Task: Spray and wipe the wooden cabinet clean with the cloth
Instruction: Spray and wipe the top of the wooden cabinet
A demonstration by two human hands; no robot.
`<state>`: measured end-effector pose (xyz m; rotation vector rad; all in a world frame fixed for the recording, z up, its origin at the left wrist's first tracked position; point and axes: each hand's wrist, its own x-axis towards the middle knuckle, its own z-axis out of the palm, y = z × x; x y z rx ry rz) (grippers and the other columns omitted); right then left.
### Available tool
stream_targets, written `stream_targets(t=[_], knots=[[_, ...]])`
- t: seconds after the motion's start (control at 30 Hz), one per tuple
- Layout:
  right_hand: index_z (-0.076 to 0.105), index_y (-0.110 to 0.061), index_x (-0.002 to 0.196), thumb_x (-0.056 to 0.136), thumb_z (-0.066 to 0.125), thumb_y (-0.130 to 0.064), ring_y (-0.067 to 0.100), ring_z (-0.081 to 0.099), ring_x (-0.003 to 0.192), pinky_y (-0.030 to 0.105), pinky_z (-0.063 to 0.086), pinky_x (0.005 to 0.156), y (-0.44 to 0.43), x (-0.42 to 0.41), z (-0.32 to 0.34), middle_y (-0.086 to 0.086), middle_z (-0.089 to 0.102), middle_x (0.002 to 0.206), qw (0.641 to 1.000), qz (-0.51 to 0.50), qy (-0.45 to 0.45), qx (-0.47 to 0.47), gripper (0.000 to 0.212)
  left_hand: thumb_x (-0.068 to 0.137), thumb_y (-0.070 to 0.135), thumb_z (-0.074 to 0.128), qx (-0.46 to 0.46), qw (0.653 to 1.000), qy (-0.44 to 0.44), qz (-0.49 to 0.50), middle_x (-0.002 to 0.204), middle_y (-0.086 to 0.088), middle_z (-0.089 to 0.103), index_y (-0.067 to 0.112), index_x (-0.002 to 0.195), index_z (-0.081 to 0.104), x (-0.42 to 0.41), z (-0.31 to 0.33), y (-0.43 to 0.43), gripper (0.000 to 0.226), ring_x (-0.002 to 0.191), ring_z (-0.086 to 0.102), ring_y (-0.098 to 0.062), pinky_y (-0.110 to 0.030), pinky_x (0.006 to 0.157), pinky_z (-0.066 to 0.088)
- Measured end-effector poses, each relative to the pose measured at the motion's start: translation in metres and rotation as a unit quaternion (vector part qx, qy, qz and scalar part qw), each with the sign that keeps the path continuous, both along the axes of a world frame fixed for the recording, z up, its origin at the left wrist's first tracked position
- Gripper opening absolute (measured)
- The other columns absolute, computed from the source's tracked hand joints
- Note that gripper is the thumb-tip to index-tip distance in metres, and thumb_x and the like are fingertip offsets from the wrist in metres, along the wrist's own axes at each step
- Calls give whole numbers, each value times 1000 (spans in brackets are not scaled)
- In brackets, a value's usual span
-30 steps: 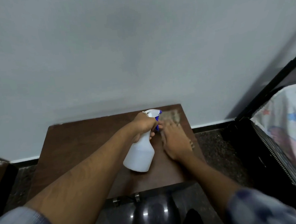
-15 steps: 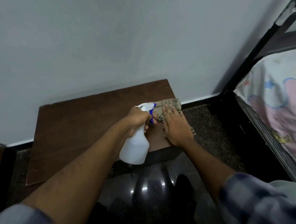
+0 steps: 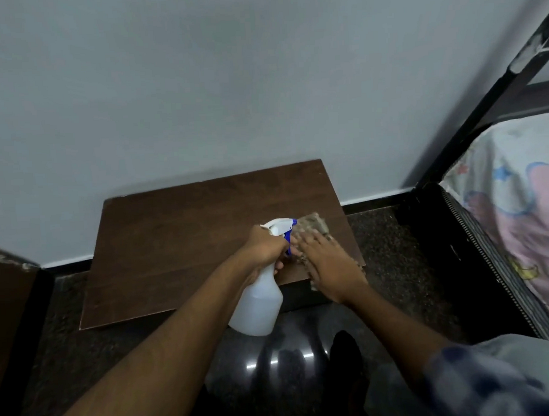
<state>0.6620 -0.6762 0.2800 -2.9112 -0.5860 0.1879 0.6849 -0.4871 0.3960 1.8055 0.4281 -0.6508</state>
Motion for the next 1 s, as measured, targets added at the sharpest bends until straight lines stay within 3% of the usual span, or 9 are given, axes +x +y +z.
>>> stream_targets(t=[0.17,0.27,0.33,0.47,0.53,0.73,0.83,0.9,1.0], knots=[[21,-12,160,99,44,-28,27,16,154,44,17,124,5,20,8,9,19,166,977,-211,3,4,67,88,-1,52,-6,1000,22,11,102,-14,79,7,105,73,-11,-9,1,29,49,49,-19,-27,50,42],[21,-12,160,87,64,-26,27,17,154,43,18,123,1,-33,2,9,19,166,994,-102,2,28,86,85,-3,50,-13,1000,22,10,104,-13,78,8,104,74,-22,-15,-6,32,47,50,-20,-25,47,41],[24,-11,160,91,62,-17,25,17,154,41,20,124,-26,-44,3,8,20,166,988,-128,-6,89,79,84,-4,51,-32,999,15,13,107,-12,79,9,100,74,-28,-20,-10,31,55,57,-25,-25,48,40],[39,-14,155,107,40,-19,21,36,146,32,30,119,-28,-22,13,7,39,158,870,-355,49,339,48,82,-2,50,-42,998,35,-8,91,-9,80,4,98,74,-40,-30,-21,30,48,50,-20,-22,45,38],[44,-16,152,108,40,-22,24,45,140,32,35,115,-24,-35,12,9,48,152,850,-373,44,369,45,80,0,50,-26,999,38,-19,69,-5,75,5,90,74,-47,-35,-26,27,38,43,-15,-20,42,36],[34,-14,155,107,39,-24,35,44,137,41,23,120,-21,4,17,16,54,142,901,-359,44,238,49,83,0,52,-22,998,52,2,95,-10,80,3,102,74,-50,-35,-17,29,35,45,-12,-19,40,39],[32,-9,155,95,57,-21,35,40,138,43,28,118,-7,-17,12,17,39,154,982,-153,7,108,67,83,-2,49,-24,999,42,16,99,-14,80,4,105,74,-46,-30,-5,33,35,45,-14,-20,41,38],[36,-20,154,99,48,-34,30,47,132,39,36,113,-23,-33,6,9,47,150,996,-41,16,79,58,83,-3,49,-26,999,38,23,99,-14,80,6,105,74,-43,-29,6,35,35,46,-13,-20,40,38],[28,-13,156,101,41,-46,30,41,139,42,35,116,-14,13,12,12,38,156,984,-159,8,79,65,83,-4,49,-24,999,42,25,99,-16,79,3,104,74,-41,-33,25,34,38,48,-13,-20,40,39]])
